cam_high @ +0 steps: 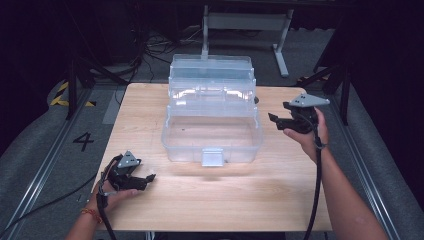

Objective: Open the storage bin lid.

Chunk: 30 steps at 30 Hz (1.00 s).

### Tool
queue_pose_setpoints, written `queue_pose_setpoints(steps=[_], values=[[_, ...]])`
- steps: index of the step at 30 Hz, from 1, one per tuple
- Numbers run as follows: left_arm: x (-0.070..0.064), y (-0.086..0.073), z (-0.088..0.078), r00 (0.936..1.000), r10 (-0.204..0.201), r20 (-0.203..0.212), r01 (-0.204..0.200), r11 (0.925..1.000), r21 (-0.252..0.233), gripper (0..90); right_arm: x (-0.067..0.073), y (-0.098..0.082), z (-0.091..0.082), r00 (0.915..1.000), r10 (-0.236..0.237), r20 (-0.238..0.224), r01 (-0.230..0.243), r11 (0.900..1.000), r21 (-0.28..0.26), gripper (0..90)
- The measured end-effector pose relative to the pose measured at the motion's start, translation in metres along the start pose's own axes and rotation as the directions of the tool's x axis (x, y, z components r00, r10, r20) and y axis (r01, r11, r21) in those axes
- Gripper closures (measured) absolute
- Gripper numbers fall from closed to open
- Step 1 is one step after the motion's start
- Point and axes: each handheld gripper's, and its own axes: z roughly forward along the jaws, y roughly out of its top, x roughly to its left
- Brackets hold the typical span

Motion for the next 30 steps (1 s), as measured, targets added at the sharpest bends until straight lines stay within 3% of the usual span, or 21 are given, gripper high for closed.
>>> queue_pose_setpoints(steps=[22,29,30], values=[[0.002,0.002,0.001,0.9998,0.017,-0.005,-0.017,0.9998,0.008,17.8,0.016,-0.117,-0.037,0.9972,-0.01,-0.074,0.017,0.996,0.093,30.0],[0.002,0.002,0.001,0.9998,0.017,-0.005,-0.017,0.9998,0.007,17.8,0.015,-0.151,-0.041,0.9973,0.026,-0.069,-0.015,0.987,0.16,28.9],[0.002,0.002,0.001,0.9998,0.017,-0.006,-0.017,0.9998,0.008,17.8,0.013,-0.159,-0.042,0.9957,0.055,-0.075,-0.042,0.985,0.166,28.3]])
